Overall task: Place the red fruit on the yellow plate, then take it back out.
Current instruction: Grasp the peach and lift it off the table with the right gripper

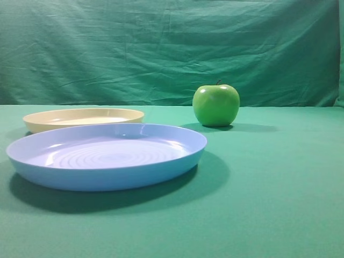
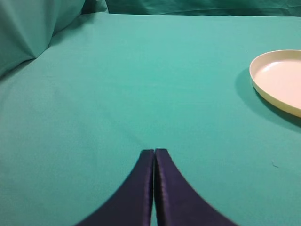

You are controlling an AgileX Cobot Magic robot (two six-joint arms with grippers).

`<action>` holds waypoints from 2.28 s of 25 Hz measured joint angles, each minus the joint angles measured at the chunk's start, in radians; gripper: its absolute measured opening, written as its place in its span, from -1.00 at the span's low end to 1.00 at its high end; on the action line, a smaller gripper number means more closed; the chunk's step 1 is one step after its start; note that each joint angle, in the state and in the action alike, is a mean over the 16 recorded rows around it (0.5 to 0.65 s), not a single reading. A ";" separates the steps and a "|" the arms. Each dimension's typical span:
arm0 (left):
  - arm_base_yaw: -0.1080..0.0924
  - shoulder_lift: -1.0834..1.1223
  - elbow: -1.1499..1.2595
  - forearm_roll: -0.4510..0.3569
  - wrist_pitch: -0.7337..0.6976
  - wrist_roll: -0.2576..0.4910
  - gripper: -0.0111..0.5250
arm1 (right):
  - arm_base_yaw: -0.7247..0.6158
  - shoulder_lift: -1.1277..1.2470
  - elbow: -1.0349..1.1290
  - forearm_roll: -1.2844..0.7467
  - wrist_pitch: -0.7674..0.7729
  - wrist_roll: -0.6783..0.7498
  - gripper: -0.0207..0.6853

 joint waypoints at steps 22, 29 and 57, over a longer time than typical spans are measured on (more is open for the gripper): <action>0.000 0.000 0.000 0.000 0.000 0.000 -0.96 | 0.053 0.708 -0.490 0.176 0.348 -0.097 -0.94; 0.000 0.000 0.000 0.000 0.000 0.000 -0.96 | 0.133 0.949 -0.569 0.127 0.478 -0.102 -0.94; 0.000 0.000 0.000 0.000 0.000 -0.002 -0.96 | 0.240 1.445 -0.630 -0.022 0.242 -0.068 0.89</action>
